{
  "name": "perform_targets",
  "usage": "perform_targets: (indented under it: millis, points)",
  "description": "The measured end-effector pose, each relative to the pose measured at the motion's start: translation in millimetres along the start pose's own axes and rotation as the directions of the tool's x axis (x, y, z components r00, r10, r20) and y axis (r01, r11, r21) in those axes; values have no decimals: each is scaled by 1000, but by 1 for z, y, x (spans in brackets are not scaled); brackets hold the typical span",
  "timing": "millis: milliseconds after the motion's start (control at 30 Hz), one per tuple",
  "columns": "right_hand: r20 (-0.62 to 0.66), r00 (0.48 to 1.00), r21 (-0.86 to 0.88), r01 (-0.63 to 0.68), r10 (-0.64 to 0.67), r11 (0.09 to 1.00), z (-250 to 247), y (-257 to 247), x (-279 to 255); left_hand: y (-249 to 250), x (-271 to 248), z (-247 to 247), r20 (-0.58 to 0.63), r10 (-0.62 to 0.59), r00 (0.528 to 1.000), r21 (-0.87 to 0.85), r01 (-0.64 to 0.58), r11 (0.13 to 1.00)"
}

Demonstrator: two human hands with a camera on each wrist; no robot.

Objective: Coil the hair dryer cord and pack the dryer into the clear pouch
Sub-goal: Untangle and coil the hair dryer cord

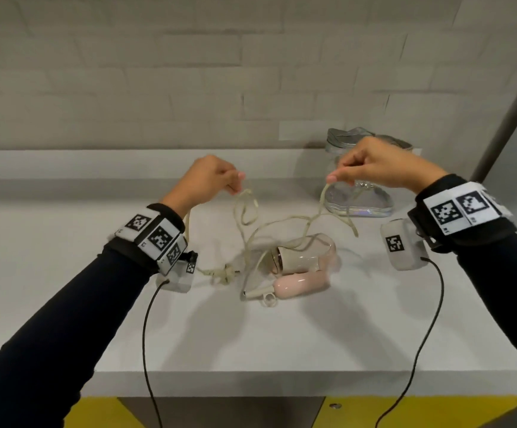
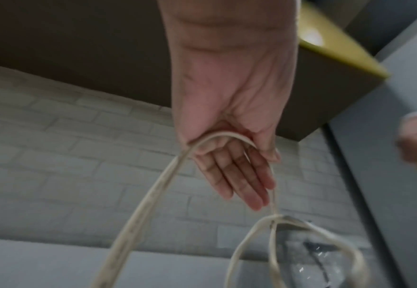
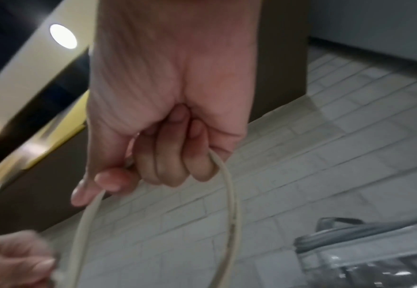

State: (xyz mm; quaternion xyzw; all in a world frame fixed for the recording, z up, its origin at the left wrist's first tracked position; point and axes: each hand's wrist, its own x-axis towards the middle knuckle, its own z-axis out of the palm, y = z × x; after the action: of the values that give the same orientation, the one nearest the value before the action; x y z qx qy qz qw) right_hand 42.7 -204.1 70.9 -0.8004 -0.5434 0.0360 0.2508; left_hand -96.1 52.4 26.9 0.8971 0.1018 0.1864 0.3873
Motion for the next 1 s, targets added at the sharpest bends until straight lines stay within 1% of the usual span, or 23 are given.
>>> perform_targets:
  millis: [67,167,233,300,333,367,467,567,633,700,766,833,900,966,1000]
  points:
    - [40,999,-24,36,-35,999,9,-21,9,20,1,8,78,38,996,-102,-30,994]
    - [30,994,-69,104,-102,992,27,-48,26,48,-7,24,186,75,980,-239,-28,971]
    - [-19,991,-66,131,-133,989,35,-60,35,60,-13,31,172,71,983,-337,-8,941]
    - [-67,987,-22,143,-144,990,39,-63,38,65,-18,31,130,4,991,-437,54,898]
    - [-78,987,2,142,-142,990,39,-62,38,64,-20,28,114,-12,993,-442,62,895]
    - [-84,987,29,140,-137,990,39,-60,36,63,-22,24,94,-8,996,-410,46,911]
    - [-99,990,113,112,-100,987,35,-47,27,54,-28,7,52,38,998,-352,-17,936]
    - [-105,993,187,77,-58,979,32,-33,15,45,-28,-3,50,27,998,-357,-7,934]
    - [-134,991,222,56,-27,973,31,-24,10,40,-26,-8,-6,-6,1000,-375,4,927]
    - [-192,981,196,34,4,980,28,-14,4,33,-23,-18,-91,-56,994,-407,14,913]
    - [-220,975,218,26,23,976,26,-3,-3,22,-22,-27,-146,-106,984,-415,36,909]
    - [-229,973,261,25,37,965,25,7,-8,12,-22,-31,-166,-129,978,-404,52,913]
    - [-265,963,282,23,55,959,24,13,-10,3,-20,-30,-186,-140,972,-383,60,922]
    - [-319,947,256,37,49,966,27,14,-12,-4,-19,-27,-229,-150,962,-335,66,940]
    - [-322,946,210,35,35,977,32,13,-13,-7,-18,-25,-246,-147,958,-297,70,952]
